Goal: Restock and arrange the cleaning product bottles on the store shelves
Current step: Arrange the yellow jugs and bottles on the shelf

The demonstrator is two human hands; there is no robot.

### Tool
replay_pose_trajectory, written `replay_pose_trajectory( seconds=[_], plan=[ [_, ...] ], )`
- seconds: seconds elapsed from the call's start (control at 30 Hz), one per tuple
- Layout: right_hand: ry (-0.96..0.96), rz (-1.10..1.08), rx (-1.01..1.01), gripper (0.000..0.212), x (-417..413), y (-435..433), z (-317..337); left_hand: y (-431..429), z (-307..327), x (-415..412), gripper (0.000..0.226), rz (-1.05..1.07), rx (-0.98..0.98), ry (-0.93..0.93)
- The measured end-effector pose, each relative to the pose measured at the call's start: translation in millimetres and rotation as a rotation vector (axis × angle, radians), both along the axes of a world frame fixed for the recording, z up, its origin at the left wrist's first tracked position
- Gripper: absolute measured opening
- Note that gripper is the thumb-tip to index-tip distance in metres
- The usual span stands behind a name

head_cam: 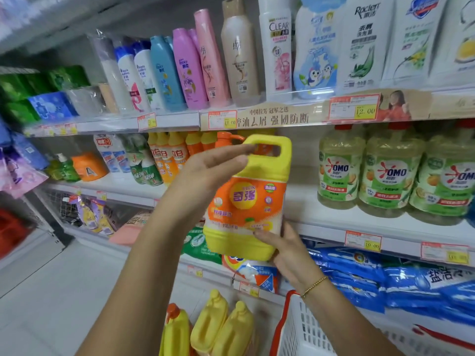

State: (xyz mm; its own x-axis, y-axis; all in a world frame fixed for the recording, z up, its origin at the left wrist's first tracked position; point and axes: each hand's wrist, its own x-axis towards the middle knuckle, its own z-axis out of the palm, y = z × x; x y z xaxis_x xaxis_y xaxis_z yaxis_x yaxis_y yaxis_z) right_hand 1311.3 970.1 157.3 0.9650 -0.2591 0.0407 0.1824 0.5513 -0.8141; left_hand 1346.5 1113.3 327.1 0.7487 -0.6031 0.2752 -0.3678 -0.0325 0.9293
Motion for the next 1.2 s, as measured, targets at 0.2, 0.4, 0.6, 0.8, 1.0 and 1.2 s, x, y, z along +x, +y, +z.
replay_pose_trajectory(
  seconds=[0.2, 0.4, 0.6, 0.8, 1.0, 1.2],
  plan=[
    [0.016, 0.247, 0.358, 0.079, -3, 9, -23, 58, -52, 22, 0.093, 0.214, -0.019, 0.273],
    [0.016, 0.369, 0.22, 0.079, 5, -1, -9, 44, -59, 12, 0.048, 0.132, 0.119, 0.165],
    [-0.077, 0.249, -0.123, 0.064, 7, -9, 36, 29, -64, 37, 0.082, 0.345, -0.14, 0.294],
    [-0.113, -0.429, -1.176, 0.116, -7, 66, 27, 9, -68, 38, 0.059, 0.566, -0.331, 0.284],
    [-0.366, -0.93, -1.252, 0.099, 18, 67, 34, 1, -45, 3, 0.056, 0.641, -0.444, 0.05],
    [-0.57, -0.805, -0.827, 0.087, 4, 57, 86, 15, -11, -11, 0.063, 0.312, -0.47, -0.195]
  ],
)
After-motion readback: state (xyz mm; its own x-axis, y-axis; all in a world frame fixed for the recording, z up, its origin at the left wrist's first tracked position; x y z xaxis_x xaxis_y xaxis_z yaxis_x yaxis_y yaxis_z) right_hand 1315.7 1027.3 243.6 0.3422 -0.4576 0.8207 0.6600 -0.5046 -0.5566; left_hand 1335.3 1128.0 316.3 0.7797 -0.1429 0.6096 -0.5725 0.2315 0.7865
